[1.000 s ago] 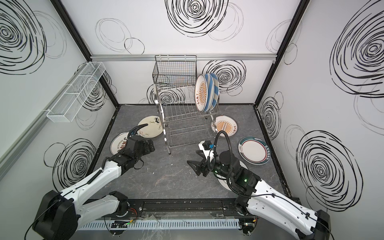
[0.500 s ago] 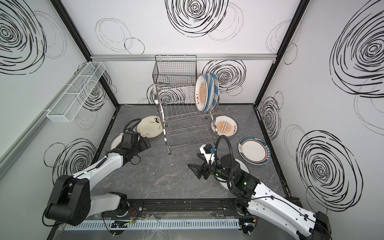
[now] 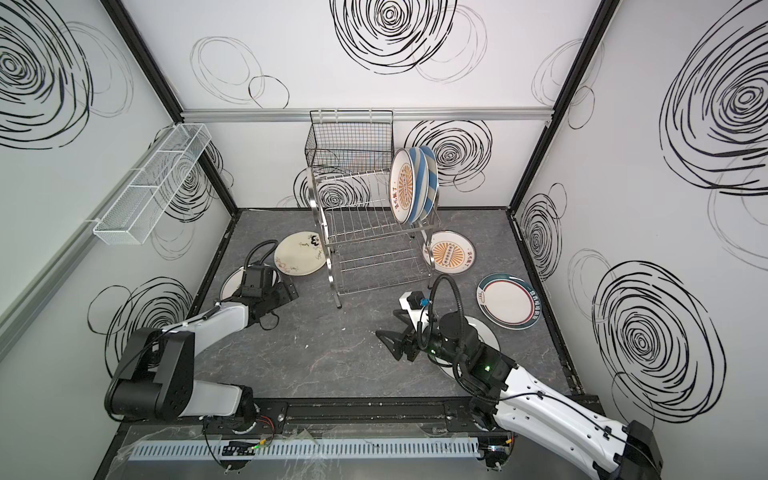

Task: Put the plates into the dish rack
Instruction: 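Move the right gripper to the 'Enjoy The Moment' plate while the left gripper approaches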

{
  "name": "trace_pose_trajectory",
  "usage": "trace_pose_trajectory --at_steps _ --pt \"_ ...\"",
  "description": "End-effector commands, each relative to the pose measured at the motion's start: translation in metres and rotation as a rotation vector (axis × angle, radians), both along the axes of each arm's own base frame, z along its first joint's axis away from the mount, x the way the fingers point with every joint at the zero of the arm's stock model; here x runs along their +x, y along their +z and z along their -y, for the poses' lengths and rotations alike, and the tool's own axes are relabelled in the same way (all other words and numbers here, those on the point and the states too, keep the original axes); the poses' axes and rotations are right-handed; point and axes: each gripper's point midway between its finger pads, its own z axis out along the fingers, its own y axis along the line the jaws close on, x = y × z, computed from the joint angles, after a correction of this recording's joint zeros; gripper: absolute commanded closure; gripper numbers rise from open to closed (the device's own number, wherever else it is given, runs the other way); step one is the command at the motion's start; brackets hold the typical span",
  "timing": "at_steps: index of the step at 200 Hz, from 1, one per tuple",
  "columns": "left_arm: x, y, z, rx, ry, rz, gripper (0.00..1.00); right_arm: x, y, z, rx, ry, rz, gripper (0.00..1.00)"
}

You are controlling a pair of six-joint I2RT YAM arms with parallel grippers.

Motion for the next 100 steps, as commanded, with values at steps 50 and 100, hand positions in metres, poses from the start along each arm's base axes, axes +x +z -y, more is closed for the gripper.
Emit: trace_pose_trajectory --at_steps 50,100 --pt "-0.019 -0.012 0.029 -0.128 -0.082 -0.014 0.04 0.008 0.006 0.002 0.026 -0.039 0.021 0.17" --pt "-0.049 -0.016 0.054 -0.233 -0.123 -0.026 0.04 0.009 0.002 0.003 0.009 -0.044 0.013 0.16"
